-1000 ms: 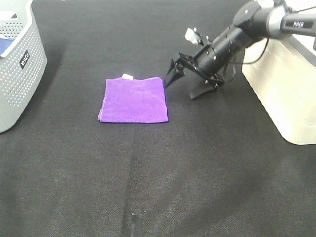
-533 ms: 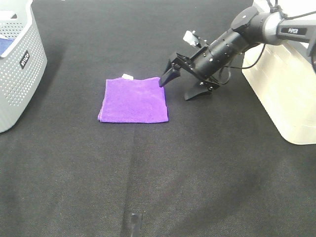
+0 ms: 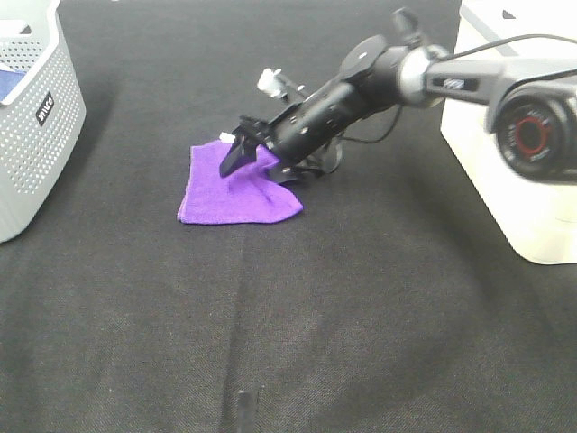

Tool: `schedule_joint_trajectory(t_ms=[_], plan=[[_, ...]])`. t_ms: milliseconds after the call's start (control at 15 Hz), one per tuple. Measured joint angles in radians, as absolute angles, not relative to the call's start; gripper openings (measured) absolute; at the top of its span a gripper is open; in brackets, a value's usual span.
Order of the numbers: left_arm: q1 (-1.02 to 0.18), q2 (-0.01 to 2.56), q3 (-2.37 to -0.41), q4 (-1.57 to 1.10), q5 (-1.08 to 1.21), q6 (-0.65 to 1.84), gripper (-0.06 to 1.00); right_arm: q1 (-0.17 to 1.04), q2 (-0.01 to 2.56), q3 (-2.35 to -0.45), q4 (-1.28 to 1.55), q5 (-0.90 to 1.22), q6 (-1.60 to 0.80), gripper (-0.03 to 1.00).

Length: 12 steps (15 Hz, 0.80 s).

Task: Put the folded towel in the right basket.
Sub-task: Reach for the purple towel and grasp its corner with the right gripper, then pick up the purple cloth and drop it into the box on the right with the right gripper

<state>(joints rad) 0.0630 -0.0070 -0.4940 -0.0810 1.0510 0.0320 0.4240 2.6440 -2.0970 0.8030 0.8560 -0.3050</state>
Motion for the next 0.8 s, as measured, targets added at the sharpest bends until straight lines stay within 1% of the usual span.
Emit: schedule_joint_trajectory(t_ms=[200, 267, 400, 667, 800], plan=[[0.063, -0.007, -0.494, -0.081, 1.051, 0.032, 0.99, 0.428, 2.653, -2.1, 0.791, 0.835, -0.303, 0.23], [0.063, -0.007, -0.494, -0.081, 1.051, 0.032, 0.99, 0.43, 2.653, -2.122, 0.757, 0.851, -0.295, 0.12], [0.063, -0.007, -0.494, -0.081, 1.051, 0.032, 0.99, 0.44, 2.65, -2.173, 0.677, 0.9, -0.278, 0.12], [0.063, -0.007, -0.494, -0.081, 1.051, 0.032, 0.99, 0.442, 2.583, -2.328, 0.524, 1.182, -0.24, 0.12], [0.063, -0.007, -0.494, -0.081, 1.051, 0.032, 0.99, 0.442, 2.5, -2.451, 0.433, 1.202, -0.204, 0.12]])
